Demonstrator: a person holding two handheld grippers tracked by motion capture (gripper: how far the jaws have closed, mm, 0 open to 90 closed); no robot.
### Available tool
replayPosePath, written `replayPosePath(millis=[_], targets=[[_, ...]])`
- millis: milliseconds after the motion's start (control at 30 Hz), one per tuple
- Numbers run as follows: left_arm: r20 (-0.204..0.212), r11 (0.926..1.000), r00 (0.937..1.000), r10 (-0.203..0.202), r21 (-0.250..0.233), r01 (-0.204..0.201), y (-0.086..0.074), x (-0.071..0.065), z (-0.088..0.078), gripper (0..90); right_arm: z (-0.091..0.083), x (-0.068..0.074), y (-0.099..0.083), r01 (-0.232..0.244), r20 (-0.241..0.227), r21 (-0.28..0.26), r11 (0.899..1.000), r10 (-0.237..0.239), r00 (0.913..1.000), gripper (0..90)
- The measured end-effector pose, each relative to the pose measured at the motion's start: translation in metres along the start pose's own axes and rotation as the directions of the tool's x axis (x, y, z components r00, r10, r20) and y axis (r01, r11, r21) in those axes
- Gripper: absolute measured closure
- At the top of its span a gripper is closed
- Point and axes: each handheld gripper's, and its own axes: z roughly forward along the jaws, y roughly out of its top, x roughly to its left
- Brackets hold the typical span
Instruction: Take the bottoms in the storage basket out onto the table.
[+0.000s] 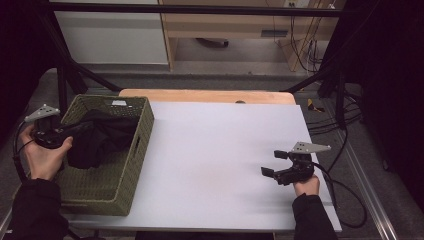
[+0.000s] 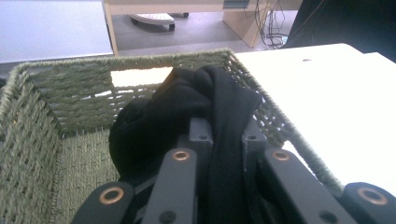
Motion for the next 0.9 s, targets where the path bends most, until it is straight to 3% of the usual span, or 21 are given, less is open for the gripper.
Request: replayPosePath(millis=[433,900], targets=[[0.010,0.9978,0.9988,0.049,-0.045,-0.048,0.021,-0.015,-0.023,80.3,-0.002,0.000,0.000,-0.003,0.000,-0.004,1.000,0.003,1.0000,4.0],[0.033,0.9949,0.9972,0.067,-0.078,-0.064,0.036,-0.024,-0.042,80.4,-0.001,0.000,0.000,-0.004,0.000,-0.004,1.000,0.004,1.0000,4.0]])
